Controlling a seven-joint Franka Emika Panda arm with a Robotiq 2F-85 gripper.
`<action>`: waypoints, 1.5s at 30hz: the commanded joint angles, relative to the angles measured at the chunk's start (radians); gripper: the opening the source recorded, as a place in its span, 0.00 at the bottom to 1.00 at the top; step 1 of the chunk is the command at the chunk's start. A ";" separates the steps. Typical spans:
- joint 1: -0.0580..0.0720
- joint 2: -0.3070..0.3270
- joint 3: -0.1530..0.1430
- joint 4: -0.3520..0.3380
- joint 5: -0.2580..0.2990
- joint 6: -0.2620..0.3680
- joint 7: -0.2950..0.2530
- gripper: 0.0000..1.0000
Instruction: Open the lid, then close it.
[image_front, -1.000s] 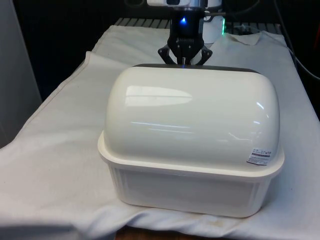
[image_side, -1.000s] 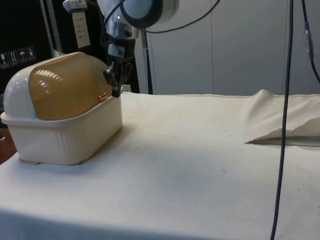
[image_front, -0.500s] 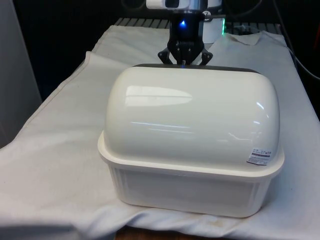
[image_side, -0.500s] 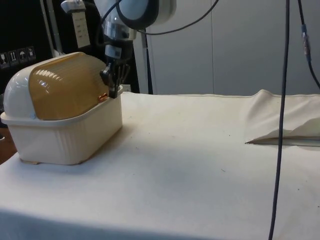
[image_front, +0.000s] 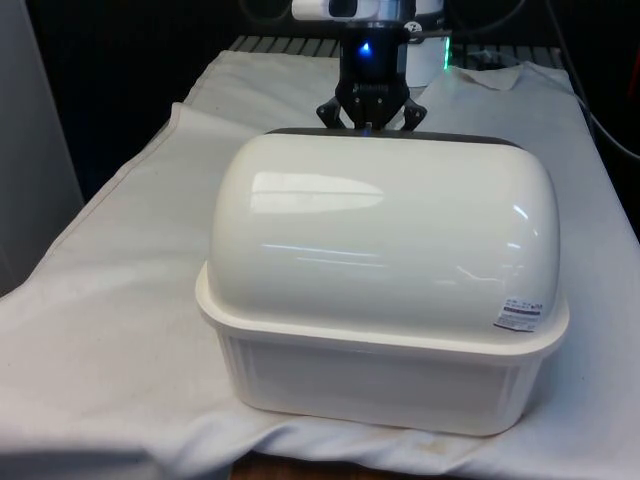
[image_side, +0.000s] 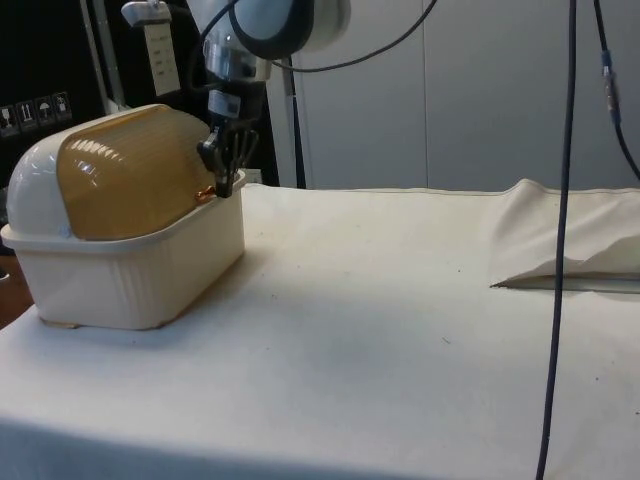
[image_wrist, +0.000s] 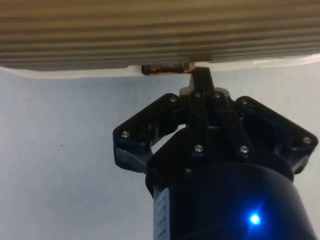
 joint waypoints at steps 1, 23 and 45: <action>-0.009 0.003 0.016 0.006 0.026 0.006 -0.014 0.00; -0.009 -0.028 0.018 0.023 0.088 0.005 -0.026 0.00; -0.009 -0.069 0.014 0.050 0.119 -0.011 -0.025 0.00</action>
